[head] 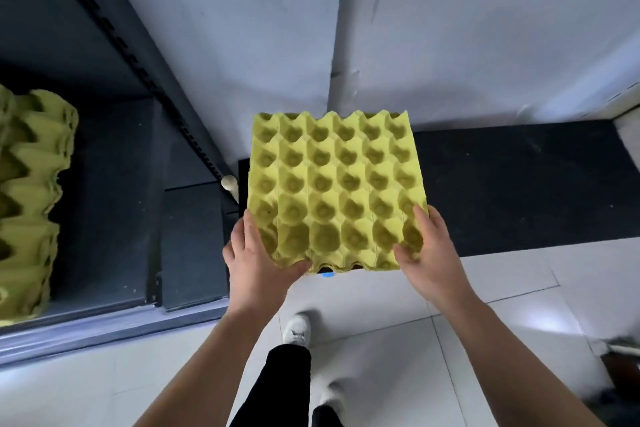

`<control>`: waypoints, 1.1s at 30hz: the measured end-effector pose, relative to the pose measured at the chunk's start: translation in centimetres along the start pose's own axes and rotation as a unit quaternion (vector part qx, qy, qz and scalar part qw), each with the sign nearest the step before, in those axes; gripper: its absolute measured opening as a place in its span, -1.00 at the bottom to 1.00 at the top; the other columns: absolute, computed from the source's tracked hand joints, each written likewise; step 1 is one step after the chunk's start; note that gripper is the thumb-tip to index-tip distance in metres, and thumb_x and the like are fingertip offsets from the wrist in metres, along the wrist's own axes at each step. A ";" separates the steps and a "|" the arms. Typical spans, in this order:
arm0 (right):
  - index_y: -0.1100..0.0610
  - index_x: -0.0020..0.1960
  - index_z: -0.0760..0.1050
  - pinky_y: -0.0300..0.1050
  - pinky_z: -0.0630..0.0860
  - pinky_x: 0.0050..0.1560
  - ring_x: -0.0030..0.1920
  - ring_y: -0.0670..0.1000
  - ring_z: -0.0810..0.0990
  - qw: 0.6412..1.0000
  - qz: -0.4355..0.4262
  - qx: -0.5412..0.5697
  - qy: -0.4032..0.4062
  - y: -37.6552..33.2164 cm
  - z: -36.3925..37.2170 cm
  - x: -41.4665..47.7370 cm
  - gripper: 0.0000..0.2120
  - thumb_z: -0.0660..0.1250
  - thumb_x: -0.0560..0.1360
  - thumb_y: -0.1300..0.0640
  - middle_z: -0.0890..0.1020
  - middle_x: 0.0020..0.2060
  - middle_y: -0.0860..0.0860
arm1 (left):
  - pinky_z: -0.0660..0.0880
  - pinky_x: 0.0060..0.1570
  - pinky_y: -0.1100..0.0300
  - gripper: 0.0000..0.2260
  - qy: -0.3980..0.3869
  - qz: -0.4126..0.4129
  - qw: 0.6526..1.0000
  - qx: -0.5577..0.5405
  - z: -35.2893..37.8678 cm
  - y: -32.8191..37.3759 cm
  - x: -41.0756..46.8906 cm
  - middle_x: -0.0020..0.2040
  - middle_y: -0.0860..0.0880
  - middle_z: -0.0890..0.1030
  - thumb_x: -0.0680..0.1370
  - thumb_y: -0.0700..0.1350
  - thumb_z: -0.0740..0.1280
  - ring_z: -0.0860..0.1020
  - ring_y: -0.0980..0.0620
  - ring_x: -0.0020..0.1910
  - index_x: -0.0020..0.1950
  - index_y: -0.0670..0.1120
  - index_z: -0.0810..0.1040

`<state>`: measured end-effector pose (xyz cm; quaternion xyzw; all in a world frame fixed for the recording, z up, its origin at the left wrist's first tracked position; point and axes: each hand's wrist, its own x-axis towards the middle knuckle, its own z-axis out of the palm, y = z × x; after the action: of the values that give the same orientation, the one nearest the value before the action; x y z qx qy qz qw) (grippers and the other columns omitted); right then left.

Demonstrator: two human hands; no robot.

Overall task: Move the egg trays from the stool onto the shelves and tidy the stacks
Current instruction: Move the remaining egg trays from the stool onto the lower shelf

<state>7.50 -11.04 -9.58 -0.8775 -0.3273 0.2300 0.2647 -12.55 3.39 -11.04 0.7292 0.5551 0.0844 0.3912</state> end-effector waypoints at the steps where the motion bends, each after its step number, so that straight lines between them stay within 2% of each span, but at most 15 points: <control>1: 0.11 0.51 0.11 -0.26 0.22 0.24 0.42 0.04 0.25 1.000 -0.005 0.006 0.010 -0.4 -0.6 -0.9 -0.33 0.34 0.50 0.17 0.12 0.49 0.06 | 0.23 0.36 -0.07 0.07 0.013 0.012 1.000 -0.002 -0.7 0.5 -1.0 0.52 0.00 0.09 0.28 0.08 0.58 0.10 -0.10 0.42 0.57 0.02 -0.06; 5: 0.10 0.50 0.16 -0.27 0.23 0.20 0.39 0.02 0.27 0.998 -0.050 0.011 0.042 -2.0 -2.9 -4.7 -0.37 0.33 0.49 0.20 0.13 0.48 0.04 | 0.16 0.38 0.01 0.09 0.062 0.048 0.997 -0.014 -3.2 1.9 -5.7 0.52 -0.04 0.12 0.27 0.06 0.59 0.11 -0.11 0.43 0.58 -0.04 -0.05; 10: 0.11 0.50 0.18 -0.14 0.28 0.28 0.43 0.06 0.25 0.992 -0.106 -0.009 0.070 -4.4 -4.3 -9.6 -0.37 0.34 0.48 0.16 0.14 0.49 0.06 | 0.09 0.37 0.13 0.12 0.122 0.054 0.990 -0.034 -6.5 0.9 -11.6 0.51 -0.05 0.19 0.22 0.09 0.61 0.16 -0.10 0.43 0.58 -0.07 -0.01; 13: 0.11 0.49 0.20 -0.19 0.24 0.25 0.45 0.04 0.23 0.989 -0.127 -0.020 0.075 -6.6 -4.5 -12.0 -0.38 0.34 0.48 0.14 0.14 0.50 0.06 | 0.11 0.37 0.13 0.10 0.151 0.052 0.986 -0.041 -9.1 -0.3 -14.3 0.47 -0.01 0.26 0.18 0.16 0.59 0.22 -0.08 0.41 0.56 -0.06 0.06; 16: 0.09 0.50 0.19 -0.12 0.25 0.32 0.48 0.05 0.18 0.987 -0.150 -0.016 0.058 -9.3 -4.2 -14.0 -0.38 0.33 0.49 0.11 0.11 0.51 0.08 | 0.20 0.37 0.08 0.06 0.193 0.058 0.978 -0.051 -12.3 -1.5 -16.6 0.44 0.00 0.31 0.15 0.20 0.58 0.26 -0.07 0.39 0.52 -0.04 0.15; 20: 0.06 0.49 0.21 -0.14 0.25 0.29 0.46 0.06 0.22 0.982 -0.181 0.004 0.044 -13.5 -2.9 -15.8 -0.40 0.33 0.51 0.09 0.12 0.51 0.10 | 0.24 0.36 0.04 0.04 0.247 0.066 0.963 -0.082 -16.8 -3.1 -18.7 0.43 0.03 0.32 0.19 0.07 0.62 0.24 -0.04 0.36 0.54 -0.02 0.15; 24: 0.06 0.47 0.25 -0.10 0.22 0.35 0.49 0.08 0.17 0.973 -0.226 0.009 0.045 -18.7 -0.4 -16.8 -0.43 0.33 0.51 0.08 0.16 0.49 0.15 | 0.30 0.34 0.04 -0.01 0.292 0.070 0.947 -0.117 -21.8 -5.2 -19.5 0.26 0.17 0.34 0.19 -0.02 0.64 0.28 0.03 0.32 0.51 0.02 0.20; 26: 0.04 0.48 0.24 -0.15 0.22 0.32 0.50 0.05 0.14 0.970 -0.239 0.009 0.038 -21.6 1.3 -17.2 -0.44 0.30 0.52 0.05 0.14 0.50 0.13 | 0.31 0.35 0.01 -0.02 0.300 0.063 0.941 -0.140 -24.5 -6.9 -19.4 0.24 0.18 0.33 0.19 -0.03 0.64 0.31 0.03 0.34 0.50 0.04 0.20; 28: 0.04 0.48 0.24 -0.14 0.25 0.31 0.49 0.03 0.15 0.967 -0.251 0.011 0.034 -24.5 3.1 -17.6 -0.45 0.29 0.53 0.03 0.13 0.50 0.12 | 0.32 0.34 0.04 -0.03 0.302 0.061 0.940 -0.148 -27.3 -8.8 -19.0 0.31 0.13 0.33 0.21 -0.03 0.64 0.31 0.03 0.36 0.50 0.05 0.19; 30: 0.06 0.48 0.24 -0.21 0.26 0.24 0.43 0.04 0.24 0.964 -0.263 0.013 0.033 -27.5 4.9 -18.1 -0.46 0.28 0.54 0.04 0.15 0.49 0.12 | 0.31 0.27 0.16 -0.03 0.309 0.060 0.938 -0.146 -30.3 -10.7 -18.2 0.38 0.07 0.27 0.22 -0.01 0.64 0.32 0.05 0.35 0.50 0.03 0.19; 33: 0.09 0.47 0.25 -0.33 0.23 0.01 0.23 0.08 0.42 0.965 -0.261 0.004 0.026 -31.7 7.5 -18.6 -0.48 0.26 0.56 0.04 0.19 0.45 0.11 | 0.27 0.17 0.25 -0.04 0.308 0.056 0.941 -0.133 -34.7 -13.2 -16.8 0.36 0.04 0.23 0.22 0.00 0.64 0.30 0.10 0.26 0.49 -0.02 0.20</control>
<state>-23.86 -1.16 8.52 -0.7661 -0.5371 0.1314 0.3276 -47.91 6.29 8.99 0.6390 0.5901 0.3995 0.2895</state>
